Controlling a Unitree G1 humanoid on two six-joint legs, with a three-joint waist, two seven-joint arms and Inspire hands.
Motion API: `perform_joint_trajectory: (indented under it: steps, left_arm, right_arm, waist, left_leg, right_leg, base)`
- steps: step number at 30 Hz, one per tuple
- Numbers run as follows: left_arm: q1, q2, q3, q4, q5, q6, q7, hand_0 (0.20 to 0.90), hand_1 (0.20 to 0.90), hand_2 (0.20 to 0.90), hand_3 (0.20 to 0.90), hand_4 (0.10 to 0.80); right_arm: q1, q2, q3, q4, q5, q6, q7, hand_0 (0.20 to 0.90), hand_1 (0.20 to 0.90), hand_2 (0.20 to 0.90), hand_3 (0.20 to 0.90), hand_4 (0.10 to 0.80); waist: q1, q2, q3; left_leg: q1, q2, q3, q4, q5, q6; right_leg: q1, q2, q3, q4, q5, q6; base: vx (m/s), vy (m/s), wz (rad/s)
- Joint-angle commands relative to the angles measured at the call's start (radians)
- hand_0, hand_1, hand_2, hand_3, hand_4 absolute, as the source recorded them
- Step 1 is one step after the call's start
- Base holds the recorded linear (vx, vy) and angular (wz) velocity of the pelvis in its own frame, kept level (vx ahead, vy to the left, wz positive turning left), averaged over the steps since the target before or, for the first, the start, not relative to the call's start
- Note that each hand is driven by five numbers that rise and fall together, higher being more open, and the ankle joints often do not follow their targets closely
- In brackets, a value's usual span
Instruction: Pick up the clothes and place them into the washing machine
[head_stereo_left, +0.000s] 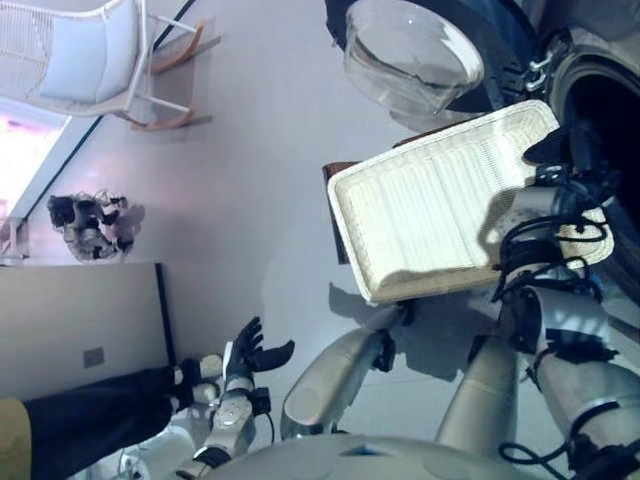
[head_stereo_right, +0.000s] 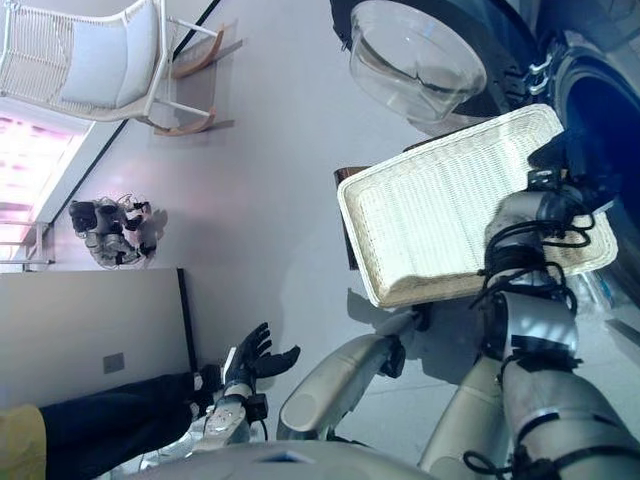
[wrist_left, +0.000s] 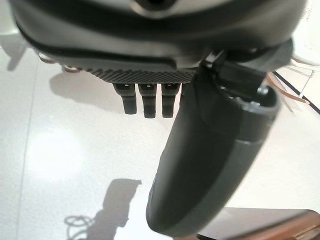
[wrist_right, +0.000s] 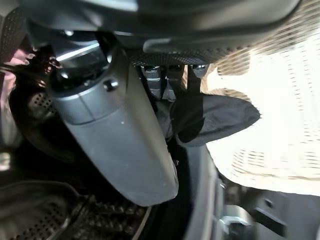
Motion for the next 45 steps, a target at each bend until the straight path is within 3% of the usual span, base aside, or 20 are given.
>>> perform_joint_trajectory:
  steps: [1,9,10,18,25,28,32,34,35,36,40,41,42,44,45]
  left_arm:
    - [-0.049,0.054,-0.015,0.007,-0.006,-0.045,0.050,0.900,0.900,0.900,0.900,0.800]
    - [-0.042,0.060,-0.011,-0.027,0.003,-0.047,0.051,0.900,0.900,0.900,0.900,0.800]
    - [-0.044,0.059,-0.010,-0.027,0.004,-0.048,0.053,0.900,0.900,0.900,0.900,0.800]
    - [-0.029,0.065,0.003,-0.023,0.013,-0.054,0.057,0.900,0.900,0.900,0.900,0.800]
    - [-0.033,0.070,0.024,0.001,0.007,-0.056,0.050,0.900,0.900,0.900,0.900,0.800]
    - [-0.031,0.081,0.040,-0.014,0.002,-0.065,0.039,0.900,0.900,0.900,0.900,0.800]
    - [-0.057,0.113,0.076,-0.020,-0.018,-0.089,0.045,0.900,0.900,0.900,0.900,0.800]
    - [-0.078,0.114,0.097,-0.018,-0.028,-0.104,0.055,0.900,0.900,0.900,0.900,0.800]
    - [-0.086,0.116,0.111,-0.030,-0.037,-0.121,0.060,0.900,0.900,0.900,0.900,0.800]
    - [-0.089,0.109,0.112,-0.030,-0.037,-0.121,0.061,0.900,0.900,0.900,0.900,0.800]
    - [-0.083,0.109,0.147,-0.032,-0.035,-0.141,0.087,0.900,0.900,0.900,0.900,0.800]
    - [-0.082,0.113,0.168,-0.024,-0.032,-0.140,0.104,0.900,0.900,0.900,0.900,0.800]
    - [-0.083,0.107,0.171,-0.024,-0.031,-0.140,0.105,0.900,0.900,0.900,0.900,0.800]
    - [-0.082,0.119,0.208,-0.017,-0.027,-0.152,0.139,0.900,0.900,0.900,0.900,0.800]
    - [-0.084,0.111,0.212,-0.016,-0.029,-0.153,0.137,0.900,0.900,0.900,0.900,0.800]
  right_arm:
    - [-0.101,-0.101,0.039,0.024,0.000,-0.043,0.021,0.900,0.900,0.900,0.900,0.800]
    - [-0.142,-0.174,0.061,0.069,0.019,-0.031,0.039,0.900,0.900,0.900,0.900,0.800]
    - [-0.140,-0.170,0.066,0.064,0.016,-0.035,0.041,0.300,0.300,0.300,0.300,0.400]
    - [-0.119,-0.172,0.051,-0.012,-0.024,-0.075,0.020,0.300,0.300,0.300,0.300,0.400]
    - [-0.081,-0.151,0.014,-0.228,-0.071,-0.154,-0.008,0.300,0.300,0.300,0.300,0.400]
    - [-0.067,-0.175,0.007,-0.378,-0.165,-0.181,-0.054,0.300,0.300,0.300,0.300,0.400]
    - [-0.096,-0.303,0.048,-0.442,-0.266,-0.175,-0.096,0.300,0.300,0.300,0.300,0.400]
    - [-0.108,-0.376,0.078,-0.467,-0.373,-0.137,-0.144,0.300,0.300,0.300,0.300,0.400]
    - [-0.109,-0.459,0.117,-0.454,-0.489,-0.079,-0.183,0.300,0.300,0.300,0.300,0.400]
    - [-0.123,-0.461,0.130,-0.454,-0.500,-0.073,-0.196,0.300,0.300,0.300,0.300,0.400]
    - [-0.164,-0.606,0.272,-0.358,-0.702,0.061,-0.263,0.300,0.300,0.300,0.300,0.400]
    - [-0.169,-0.666,0.346,-0.311,-0.854,0.166,-0.291,0.300,0.300,0.300,0.300,0.400]
    - [-0.186,-0.666,0.362,-0.308,-0.858,0.170,-0.295,0.300,0.300,0.300,0.300,0.400]
    - [-0.218,-0.757,0.475,-0.220,-1.056,0.323,-0.311,0.300,0.300,0.300,0.300,0.400]
    - [-0.251,-0.757,0.506,-0.208,-1.053,0.322,-0.310,0.300,0.300,0.300,0.300,0.400]
  waist:
    - [0.029,0.068,-0.014]
    - [0.055,0.080,-0.033]
    - [0.057,0.079,-0.035]
    - [0.061,0.066,-0.067]
    - [0.047,0.061,-0.087]
    - [0.040,0.073,-0.093]
    - [0.022,0.085,-0.081]
    - [0.014,0.099,-0.081]
    - [0.007,0.102,-0.079]
    - [0.012,0.101,-0.081]
    - [0.022,0.101,-0.088]
    - [0.025,0.092,-0.087]
    - [0.027,0.093,-0.090]
    - [0.034,0.073,-0.100]
    - [0.033,0.076,-0.100]
  left_leg:
    - [-0.089,-0.017,0.022,0.070,-0.053,-0.062]
    - [-0.113,-0.037,0.021,0.080,-0.058,-0.063]
    - [-0.113,-0.037,0.021,0.080,-0.059,-0.063]
    - [-0.084,-0.047,0.017,0.085,-0.076,-0.056]
    - [-0.047,-0.051,0.012,0.084,-0.082,-0.053]
    - [-0.041,-0.057,0.012,0.085,-0.082,-0.056]
    - [-0.073,-0.074,0.021,0.114,-0.079,-0.073]
    - [-0.104,-0.083,0.031,0.114,-0.067,-0.086]
    - [-0.125,-0.083,0.040,0.126,-0.063,-0.096]
    - [-0.136,-0.084,0.048,0.129,-0.065,-0.097]
    - [-0.209,-0.072,0.089,0.153,-0.063,-0.112]
    - [-0.239,-0.068,0.099,0.170,-0.064,-0.115]
    - [-0.248,-0.067,0.103,0.173,-0.066,-0.114]
    - [-0.287,-0.060,0.114,0.188,-0.070,-0.117]
    - [-0.293,-0.059,0.118,0.189,-0.070,-0.117]
  right_leg:
    - [0.071,-0.003,0.049,-0.106,0.035,-0.035]
    - [0.049,-0.010,0.064,-0.091,0.018,-0.041]
    - [0.050,-0.010,0.066,-0.093,0.020,-0.041]
    - [0.092,-0.016,0.053,-0.106,0.014,-0.042]
    - [0.141,-0.021,0.045,-0.121,0.012,-0.039]
    - [0.146,-0.028,0.043,-0.112,0.004,-0.040]
    - [0.104,-0.041,0.066,-0.048,-0.022,-0.049]
    - [0.047,-0.031,0.106,-0.001,-0.025,-0.055]
    - [0.006,-0.022,0.141,0.035,-0.027,-0.060]
    - [-0.012,-0.021,0.152,0.047,-0.030,-0.060]
    - [-0.130,-0.003,0.216,0.111,-0.036,-0.067]
    - [-0.163,0.001,0.228,0.119,-0.035,-0.072]
    - [-0.174,0.002,0.233,0.122,-0.035,-0.071]
    - [-0.224,0.009,0.256,0.134,-0.030,-0.078]
    - [-0.231,0.010,0.260,0.137,-0.030,-0.077]
  base:
    - [0.009,0.034,0.08]
    - [0.026,0.023,0.01]
    - [0.045,0.039,0.02]
    - [0.051,0.025,0.01]
    - [0.043,0.012,0.03]
    - [0.004,0.002,0.01]
    - [-0.067,0.013,0.12]
    - [-0.113,0.046,0.22]
    - [-0.075,0.043,0.25]
    - [-0.075,0.033,0.25]
    - [-0.046,0.011,0.10]
    - [-0.028,-0.006,-0.03]
    - [-0.020,-0.018,-0.07]
    - [0.001,-0.019,-0.11]
    - [0.002,-0.026,-0.10]
